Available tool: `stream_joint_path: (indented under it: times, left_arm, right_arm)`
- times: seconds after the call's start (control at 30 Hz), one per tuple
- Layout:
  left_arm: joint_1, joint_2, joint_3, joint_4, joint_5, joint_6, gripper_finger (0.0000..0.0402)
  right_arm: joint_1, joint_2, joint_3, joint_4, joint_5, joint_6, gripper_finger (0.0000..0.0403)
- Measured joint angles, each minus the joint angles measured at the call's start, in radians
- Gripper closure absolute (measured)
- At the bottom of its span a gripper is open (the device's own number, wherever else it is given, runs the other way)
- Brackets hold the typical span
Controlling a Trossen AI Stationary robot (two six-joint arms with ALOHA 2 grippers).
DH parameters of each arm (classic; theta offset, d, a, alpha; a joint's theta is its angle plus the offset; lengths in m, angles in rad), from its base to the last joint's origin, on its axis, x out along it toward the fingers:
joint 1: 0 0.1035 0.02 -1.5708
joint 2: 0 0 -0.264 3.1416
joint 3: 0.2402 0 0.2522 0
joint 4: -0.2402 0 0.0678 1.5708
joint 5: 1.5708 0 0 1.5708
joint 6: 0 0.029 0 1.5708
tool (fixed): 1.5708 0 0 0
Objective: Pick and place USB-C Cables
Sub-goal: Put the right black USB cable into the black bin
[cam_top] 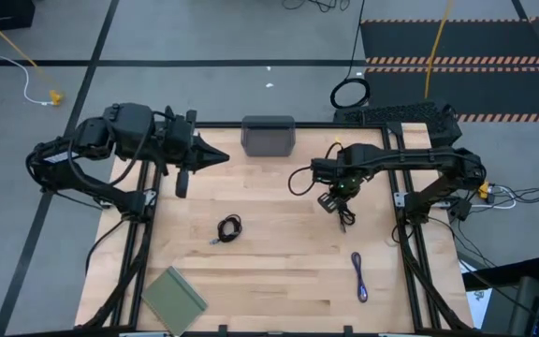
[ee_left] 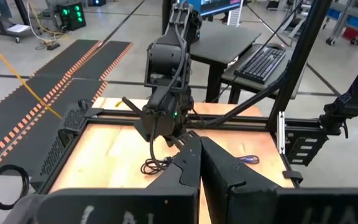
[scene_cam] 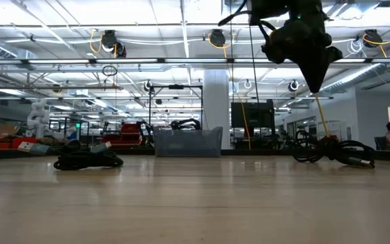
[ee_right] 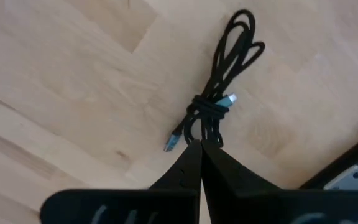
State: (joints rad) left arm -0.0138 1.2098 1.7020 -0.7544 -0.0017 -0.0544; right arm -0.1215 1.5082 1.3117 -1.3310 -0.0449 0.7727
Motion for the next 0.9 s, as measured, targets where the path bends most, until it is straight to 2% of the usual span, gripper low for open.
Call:
stream_joint_path:
  times: [0.23,0.67,0.9]
  left_arm:
    - [0.000,0.008,0.000,0.001,0.000,0.000,0.0396]
    - [0.000,0.010,0.000,0.005,-0.001,-0.008,0.0396]
    - [0.000,0.010,0.000,0.005,-0.032,-0.007,0.0396]
  right_arm:
    - [-0.004,-0.001,-0.025,0.036,0.073,0.011,0.0385]
    - [-0.072,0.000,-0.256,0.263,0.043,-0.085,0.0244]
    - [-0.114,0.000,-0.367,0.411,0.022,-0.115,0.0202]
